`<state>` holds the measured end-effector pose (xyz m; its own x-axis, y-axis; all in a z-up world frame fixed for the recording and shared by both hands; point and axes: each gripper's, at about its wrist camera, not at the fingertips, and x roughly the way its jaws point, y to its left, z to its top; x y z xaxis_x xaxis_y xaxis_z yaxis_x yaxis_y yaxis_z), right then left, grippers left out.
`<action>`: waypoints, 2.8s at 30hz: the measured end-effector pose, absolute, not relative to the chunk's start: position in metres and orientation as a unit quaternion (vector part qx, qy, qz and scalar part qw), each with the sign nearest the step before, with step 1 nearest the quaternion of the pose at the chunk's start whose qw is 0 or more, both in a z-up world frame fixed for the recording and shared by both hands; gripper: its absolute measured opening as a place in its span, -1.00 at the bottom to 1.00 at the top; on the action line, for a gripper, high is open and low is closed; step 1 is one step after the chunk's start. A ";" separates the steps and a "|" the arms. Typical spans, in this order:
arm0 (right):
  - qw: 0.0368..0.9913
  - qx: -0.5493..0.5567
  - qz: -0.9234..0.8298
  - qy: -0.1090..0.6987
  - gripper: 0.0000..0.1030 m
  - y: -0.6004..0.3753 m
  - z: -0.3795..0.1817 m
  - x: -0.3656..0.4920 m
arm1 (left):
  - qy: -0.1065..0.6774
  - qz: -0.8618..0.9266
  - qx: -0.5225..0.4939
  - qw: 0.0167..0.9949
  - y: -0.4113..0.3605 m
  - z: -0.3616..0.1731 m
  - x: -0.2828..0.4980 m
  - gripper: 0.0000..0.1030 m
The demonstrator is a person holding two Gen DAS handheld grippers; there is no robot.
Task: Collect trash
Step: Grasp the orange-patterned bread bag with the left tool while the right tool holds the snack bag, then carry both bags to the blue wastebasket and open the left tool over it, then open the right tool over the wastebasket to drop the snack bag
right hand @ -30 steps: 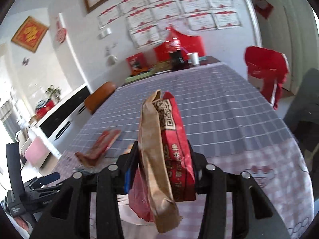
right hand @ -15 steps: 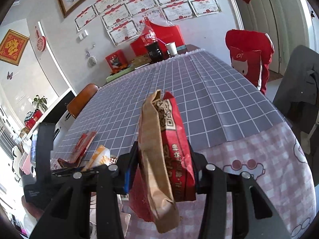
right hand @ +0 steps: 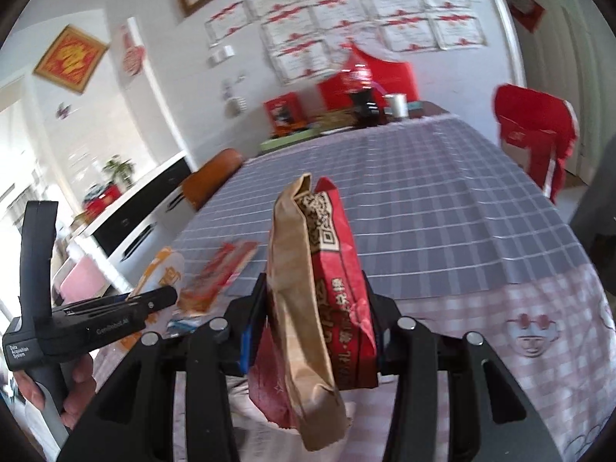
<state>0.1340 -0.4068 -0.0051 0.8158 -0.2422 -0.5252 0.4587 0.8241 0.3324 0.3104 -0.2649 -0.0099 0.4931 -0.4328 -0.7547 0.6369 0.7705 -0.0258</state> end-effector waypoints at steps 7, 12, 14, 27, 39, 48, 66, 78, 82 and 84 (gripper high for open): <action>0.941 0.196 -0.123 0.245 -0.15 -0.332 0.011 0.164 | 0.378 -0.274 0.091 0.880 -0.172 0.003 0.305 -0.27; 0.948 0.180 -0.074 0.252 -0.15 -0.280 0.016 0.181 | 0.380 -0.242 0.062 0.890 -0.109 0.005 0.302 -0.26; 0.950 0.173 -0.051 0.256 -0.15 -0.255 0.017 0.189 | 0.381 -0.224 0.050 0.896 -0.078 0.005 0.299 -0.26; 0.942 0.133 0.093 0.294 -0.15 -0.103 0.013 0.234 | 0.401 -0.085 -0.014 0.912 0.085 -0.017 0.281 -0.24; 0.913 0.084 0.202 0.345 -0.15 0.028 -0.013 0.260 | 0.458 0.032 -0.084 0.884 0.207 -0.071 0.268 -0.22; 0.895 0.063 0.224 0.381 -0.15 0.078 -0.038 0.278 | 0.491 0.091 -0.104 0.860 0.256 -0.120 0.281 0.63; 0.853 -0.004 0.272 0.446 -0.07 0.161 -0.094 0.313 | 0.492 0.181 -0.139 0.840 0.326 -0.147 0.239 0.63; 0.845 -0.059 0.295 0.442 0.50 0.190 -0.090 0.297 | 0.464 0.216 -0.146 0.847 0.340 -0.123 0.209 0.63; 0.847 -0.057 0.293 0.440 0.50 0.180 -0.085 0.289 | 0.456 0.200 -0.138 0.856 0.326 -0.115 0.211 0.63; 0.850 -0.053 0.289 0.438 0.50 0.170 -0.080 0.286 | 0.452 0.190 -0.133 0.861 0.318 -0.111 0.214 0.63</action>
<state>0.2863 0.1698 -0.0798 0.4496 0.4444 -0.7748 -0.5373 0.8275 0.1629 0.2135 0.3176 -0.1106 0.5195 0.2069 -0.8290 -0.4469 0.8928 -0.0572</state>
